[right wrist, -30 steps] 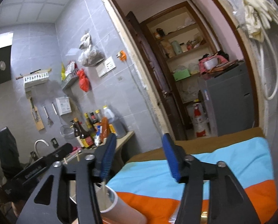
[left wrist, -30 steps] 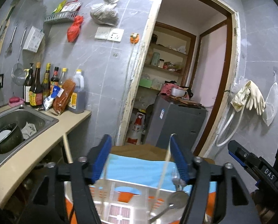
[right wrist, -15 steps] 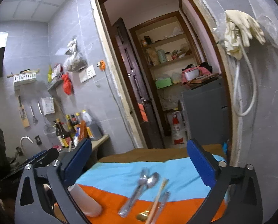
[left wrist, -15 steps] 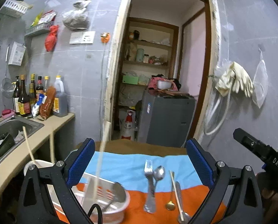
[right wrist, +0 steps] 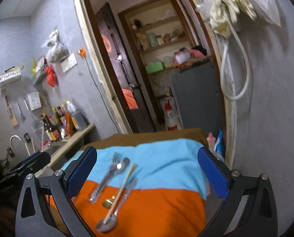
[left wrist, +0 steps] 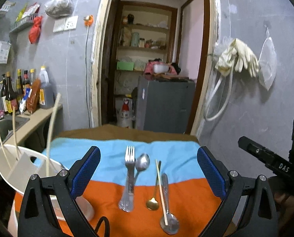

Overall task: Organize utensils
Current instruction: 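Lower the left tool toward the silver fork while the right tool approaches the spoons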

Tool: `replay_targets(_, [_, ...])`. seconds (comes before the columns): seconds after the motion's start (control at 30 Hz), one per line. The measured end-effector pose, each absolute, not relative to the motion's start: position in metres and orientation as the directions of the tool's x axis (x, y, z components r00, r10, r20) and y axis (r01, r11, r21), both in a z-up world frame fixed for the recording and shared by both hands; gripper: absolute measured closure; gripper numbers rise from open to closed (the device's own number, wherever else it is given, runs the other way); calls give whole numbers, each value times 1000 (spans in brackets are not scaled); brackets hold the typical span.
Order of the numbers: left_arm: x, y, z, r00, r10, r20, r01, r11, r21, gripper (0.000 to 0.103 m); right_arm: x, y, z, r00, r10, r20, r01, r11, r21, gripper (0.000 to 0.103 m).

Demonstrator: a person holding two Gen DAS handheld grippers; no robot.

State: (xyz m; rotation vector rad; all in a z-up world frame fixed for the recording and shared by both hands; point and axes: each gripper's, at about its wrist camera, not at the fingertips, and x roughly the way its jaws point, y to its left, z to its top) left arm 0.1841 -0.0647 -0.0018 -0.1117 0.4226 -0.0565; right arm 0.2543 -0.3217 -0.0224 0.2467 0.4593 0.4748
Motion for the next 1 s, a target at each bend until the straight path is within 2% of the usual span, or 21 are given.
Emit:
replay_targets(0.13, [203,-76,-19,875,-31,-484,-20,995,-100,7,261,-330,-36,775,484,-407,-362,867,342,5])
replay_targets(0.3, [225,-79,-35,846,6,-533,-67,993,-95,8,272,-334,-55,738,492,-462,-347,864,366,17])
replay_targets(0.47, [250,-78,-51,816,30,-577,-101,991,-91,17,286,-327,-69,698,506,-507,-331,856,398,26])
replay_targets(0.57, [259,-74,-61,796,36,-604,-114,989,-91,27,291,-319,-75,673,522,-524,-341,848,407,35])
replay_targets(0.63, [269,-71,-70,770,48,-637,-129,988,-81,38,295,-310,-81,643,543,-539,-354,836,420,42])
replay_targets(0.7, [279,-66,-79,740,57,-670,-142,987,-73,48,298,-303,-88,613,560,-557,-363,826,430,55])
replay_targets(0.8, [291,-62,-91,691,90,-717,-173,984,-44,62,302,-289,-99,555,576,-601,-379,818,433,68])
replay_targets(1.0, [305,-47,-113,641,88,-762,-203,977,-57,77,303,-261,-115,465,586,-663,-427,805,412,76])
